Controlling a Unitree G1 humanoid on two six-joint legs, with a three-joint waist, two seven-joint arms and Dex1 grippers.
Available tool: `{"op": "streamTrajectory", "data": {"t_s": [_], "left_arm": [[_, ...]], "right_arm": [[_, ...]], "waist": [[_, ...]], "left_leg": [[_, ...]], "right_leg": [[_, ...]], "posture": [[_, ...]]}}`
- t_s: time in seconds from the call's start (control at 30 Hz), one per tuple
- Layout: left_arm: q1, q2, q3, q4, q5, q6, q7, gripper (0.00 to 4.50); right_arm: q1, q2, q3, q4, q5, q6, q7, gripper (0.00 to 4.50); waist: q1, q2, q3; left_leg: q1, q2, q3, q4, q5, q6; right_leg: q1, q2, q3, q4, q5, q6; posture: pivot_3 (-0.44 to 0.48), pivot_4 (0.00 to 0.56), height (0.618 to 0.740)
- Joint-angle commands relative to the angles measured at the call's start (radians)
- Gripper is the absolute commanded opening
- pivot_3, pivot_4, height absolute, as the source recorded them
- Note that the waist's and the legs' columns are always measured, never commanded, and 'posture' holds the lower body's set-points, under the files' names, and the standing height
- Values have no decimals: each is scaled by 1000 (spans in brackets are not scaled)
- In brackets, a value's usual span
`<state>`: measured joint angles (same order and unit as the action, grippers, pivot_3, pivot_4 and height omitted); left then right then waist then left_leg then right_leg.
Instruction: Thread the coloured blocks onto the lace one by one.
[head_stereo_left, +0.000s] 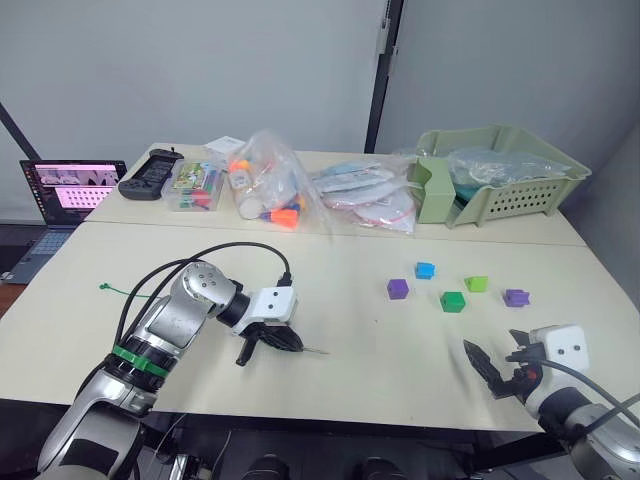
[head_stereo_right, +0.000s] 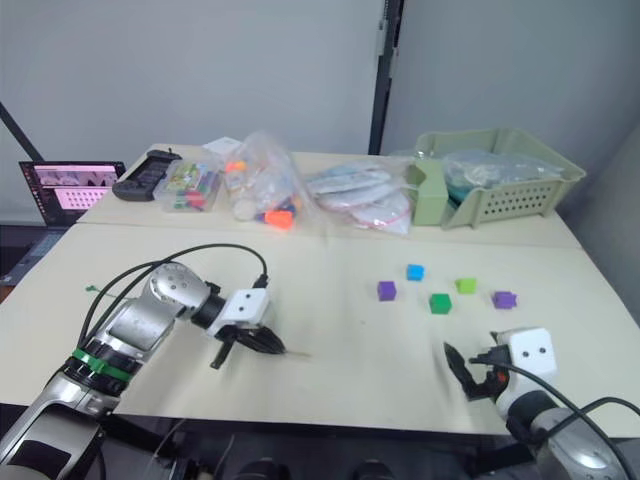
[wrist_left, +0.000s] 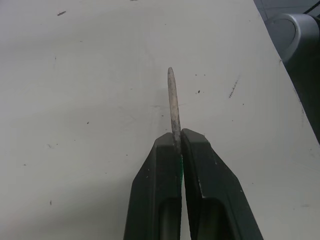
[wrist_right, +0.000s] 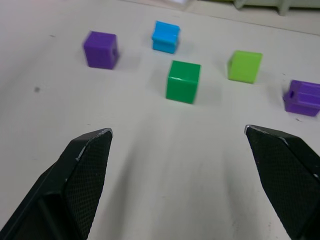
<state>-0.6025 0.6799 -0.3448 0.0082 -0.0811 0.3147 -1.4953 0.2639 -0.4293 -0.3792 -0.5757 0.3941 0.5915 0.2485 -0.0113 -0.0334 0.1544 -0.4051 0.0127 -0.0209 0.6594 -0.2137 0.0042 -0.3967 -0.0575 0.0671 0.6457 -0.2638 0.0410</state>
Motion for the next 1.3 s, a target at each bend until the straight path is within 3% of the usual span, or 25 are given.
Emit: {"op": "streamTrajectory", "data": {"t_s": [0.03,0.4,0.8,0.83,1.1,1.2,1.3], "left_arm": [[11,12,21,-101,-29,62,35,9],[61,17,8,-161,-44,92,103,9],[107,52,16,-191,-54,88,139,9],[108,54,17,-193,-56,91,141,0],[101,63,19,-191,-64,90,146,0],[101,61,24,-193,-73,100,149,0],[101,65,22,-193,-78,99,147,0]], "right_arm": [[-99,3,-21,111,-42,-12,-59,4500],[-434,-114,8,569,-113,-66,3,4500],[-602,-163,48,880,-157,-185,96,4500],[-606,-164,46,893,-162,-192,90,3966],[-613,-142,24,883,-146,-211,75,1292],[-560,-107,12,747,-123,-187,48,1163],[-441,-43,-9,434,-89,-60,-36,1163]], "waist": [[-2,1,1],[-6,3,2],[-8,4,2],[-8,4,2],[-8,4,2],[-8,4,2],[-4,5,2]], "left_leg": [[0,0,0,0,0,0],[-2,-1,3,-1,0,0],[-3,-1,4,-1,0,0],[-3,-1,4,-1,0,0],[-3,0,4,-1,0,0],[-3,0,4,-1,0,0],[-4,0,3,-1,0,0]], "right_leg": [[0,0,1,0,0,0],[-5,2,2,2,0,0],[-6,2,3,2,0,-1],[-6,2,3,2,0,-1],[-6,2,3,2,1,-1],[-6,2,3,2,1,-1],[-7,1,2,3,1,-1]], "posture": [[0,150,740],[0,150,740],[0,150,740],[0,150,740],[0,150,740],[0,150,740],[0,150,740]]}}
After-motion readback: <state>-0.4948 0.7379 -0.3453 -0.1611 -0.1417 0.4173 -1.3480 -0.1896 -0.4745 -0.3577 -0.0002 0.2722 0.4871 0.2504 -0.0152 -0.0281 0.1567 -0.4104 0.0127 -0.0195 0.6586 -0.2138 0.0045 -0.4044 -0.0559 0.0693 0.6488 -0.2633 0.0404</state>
